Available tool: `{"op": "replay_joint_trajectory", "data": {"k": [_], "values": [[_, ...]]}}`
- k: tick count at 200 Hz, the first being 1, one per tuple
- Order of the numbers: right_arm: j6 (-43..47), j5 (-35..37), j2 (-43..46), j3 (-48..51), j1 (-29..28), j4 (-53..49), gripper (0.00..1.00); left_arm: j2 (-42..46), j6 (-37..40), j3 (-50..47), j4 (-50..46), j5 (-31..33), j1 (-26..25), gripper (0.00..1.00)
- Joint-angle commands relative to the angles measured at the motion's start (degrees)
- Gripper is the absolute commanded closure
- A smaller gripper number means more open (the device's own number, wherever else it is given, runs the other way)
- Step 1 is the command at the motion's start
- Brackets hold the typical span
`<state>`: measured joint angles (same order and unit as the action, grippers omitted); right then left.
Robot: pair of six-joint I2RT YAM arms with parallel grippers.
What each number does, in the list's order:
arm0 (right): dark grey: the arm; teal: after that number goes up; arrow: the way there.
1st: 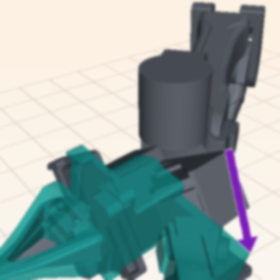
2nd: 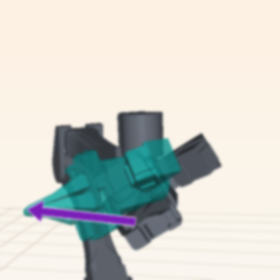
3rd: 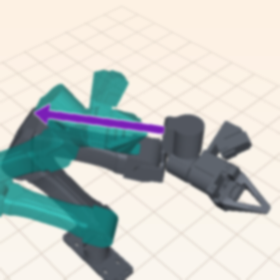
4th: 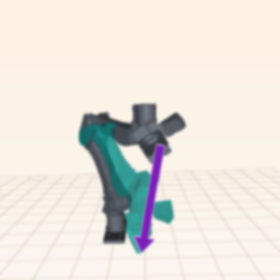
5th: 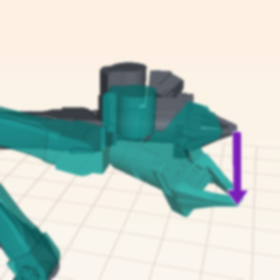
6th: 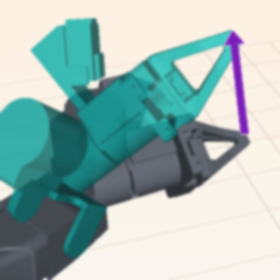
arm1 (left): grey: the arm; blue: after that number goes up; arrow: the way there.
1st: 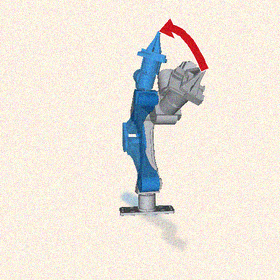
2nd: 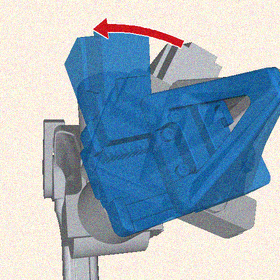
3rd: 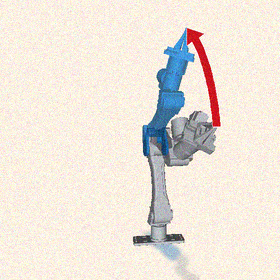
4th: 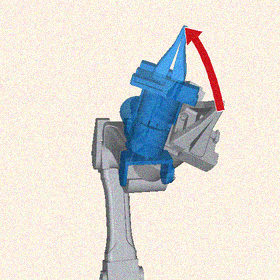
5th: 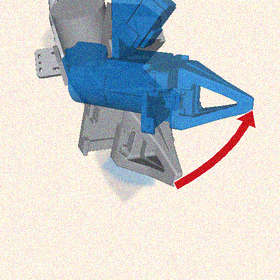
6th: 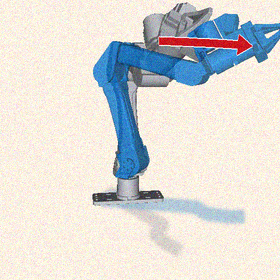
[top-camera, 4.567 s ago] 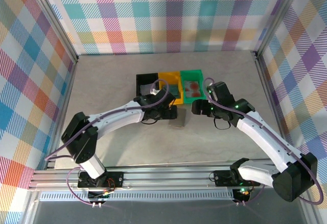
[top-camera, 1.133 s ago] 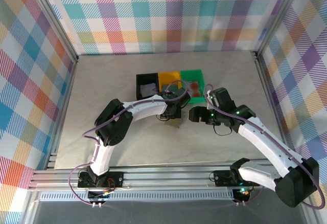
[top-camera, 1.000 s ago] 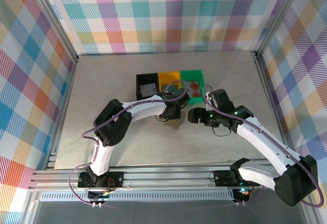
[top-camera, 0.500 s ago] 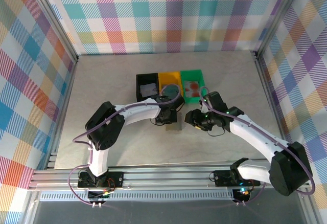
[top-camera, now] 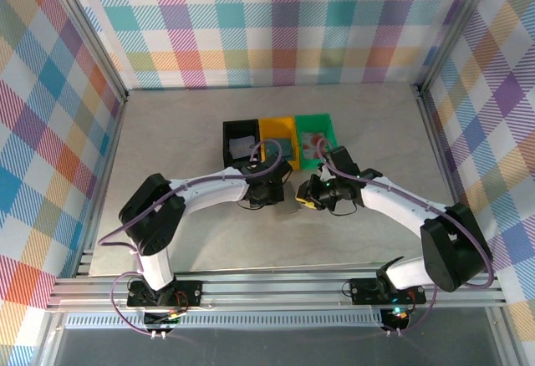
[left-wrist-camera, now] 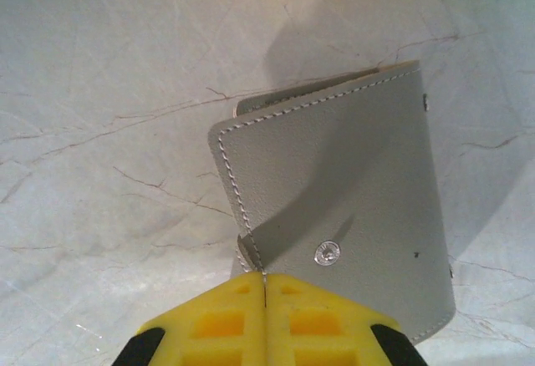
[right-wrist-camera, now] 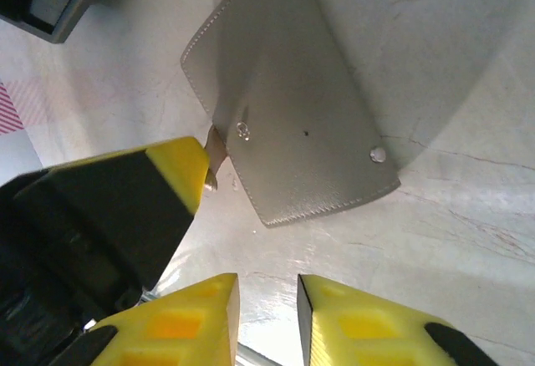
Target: Take the credit cards out of the card holder
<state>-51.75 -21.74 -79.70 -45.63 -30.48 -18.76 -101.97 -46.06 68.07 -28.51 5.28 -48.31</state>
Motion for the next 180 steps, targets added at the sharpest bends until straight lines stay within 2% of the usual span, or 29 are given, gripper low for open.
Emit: {"op": "replay_joint_trajectory", "data": {"k": [1, 37, 82, 112, 121, 143, 155, 180], "values": [[1.69, 2.36, -1.10, -3.06, -0.63, -1.81, 0.75, 3.37, 0.17, -2.98, 2.33, -0.74, 1.95, 1.00], [4.93, 7.06, -3.01, -5.73, -1.14, -5.95, 0.71, 5.45, 1.50, -6.81, 4.96, -1.90, 3.45, 1.00], [7.22, 9.91, -5.95, -9.24, -3.50, -9.39, 0.62, 8.33, 1.94, -11.49, 8.38, -3.74, 5.50, 0.90], [7.63, 11.19, -7.95, -10.88, -5.27, -10.62, 0.61, 10.18, 2.23, -13.49, 8.82, -4.23, 6.65, 0.89], [7.53, 11.19, -8.39, -11.19, -5.66, -10.61, 0.60, 10.68, 2.39, -13.91, 8.66, -4.22, 6.86, 0.84], [7.87, 12.05, -9.30, -12.15, -6.67, -11.19, 0.60, 11.82, 2.80, -14.92, 7.99, -3.78, 7.35, 0.81], [8.06, 12.23, -9.83, -12.68, -7.11, -11.59, 0.60, 12.43, 3.12, -15.42, 7.79, -3.78, 7.68, 0.75], [8.22, 12.33, -10.38, -13.35, -7.42, -12.10, 0.60, 13.19, 3.74, -16.20, 6.84, -3.37, 8.29, 0.74]]}}
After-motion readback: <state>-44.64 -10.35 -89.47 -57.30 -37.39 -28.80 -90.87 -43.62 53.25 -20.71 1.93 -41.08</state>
